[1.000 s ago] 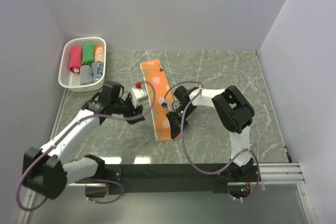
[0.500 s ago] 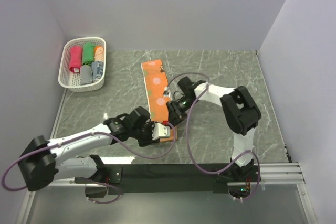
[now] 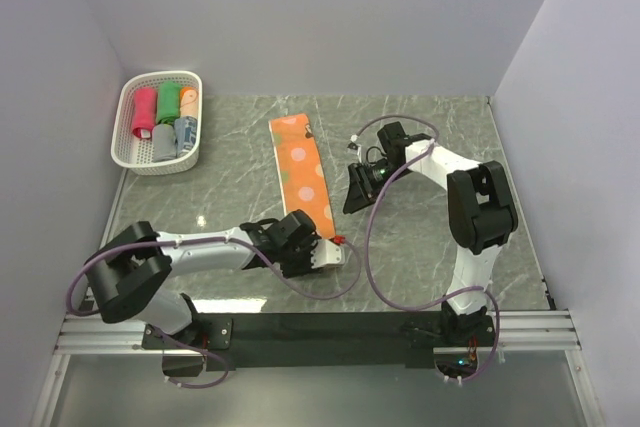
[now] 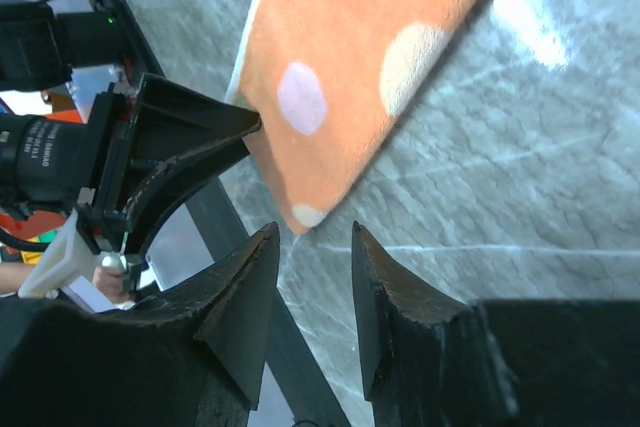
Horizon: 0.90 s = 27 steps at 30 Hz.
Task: Roll the towels
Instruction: Fold the towel
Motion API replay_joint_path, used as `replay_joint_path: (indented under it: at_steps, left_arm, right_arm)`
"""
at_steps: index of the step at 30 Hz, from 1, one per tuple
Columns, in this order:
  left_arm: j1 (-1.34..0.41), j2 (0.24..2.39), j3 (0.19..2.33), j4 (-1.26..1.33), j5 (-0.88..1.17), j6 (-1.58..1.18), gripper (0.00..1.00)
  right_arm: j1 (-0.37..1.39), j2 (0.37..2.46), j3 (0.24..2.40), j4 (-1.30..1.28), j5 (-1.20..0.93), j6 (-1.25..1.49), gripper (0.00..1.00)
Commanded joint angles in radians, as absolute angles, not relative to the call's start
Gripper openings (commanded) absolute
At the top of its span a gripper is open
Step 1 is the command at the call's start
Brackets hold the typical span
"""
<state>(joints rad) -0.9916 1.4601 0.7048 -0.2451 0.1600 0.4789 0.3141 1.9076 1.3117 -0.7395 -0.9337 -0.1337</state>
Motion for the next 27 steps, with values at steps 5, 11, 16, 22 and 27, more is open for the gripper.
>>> replay_joint_path:
  at_steps: [5,11,16,22,27]
  left_arm:
    - [-0.994,1.568,0.726,-0.301,0.193,0.544,0.26]
    - [-0.989,1.554,0.75,-0.426,0.277,0.574,0.03]
    - [-0.97,1.438,0.81,-0.555,0.425,0.574,0.01]
    - [-0.816,1.43,0.945,-0.686,0.575,0.558,0.01]
    - [-0.68,1.544,1.071,-0.71,0.607,0.56,0.01]
  right_arm:
    - [0.272,1.876,1.313,-0.793,-0.925,-0.181,0.41]
    - [0.252,1.876,1.31,-0.804,-0.931,-0.187,0.4]
    - [0.25,1.85,1.304,-0.801,-0.933,-0.19,0.4]
    - [0.244,1.864,1.327,-0.818,-0.937,-0.196,0.4]
    - [0.244,1.893,1.354,-0.828,-0.943,-0.196,0.4]
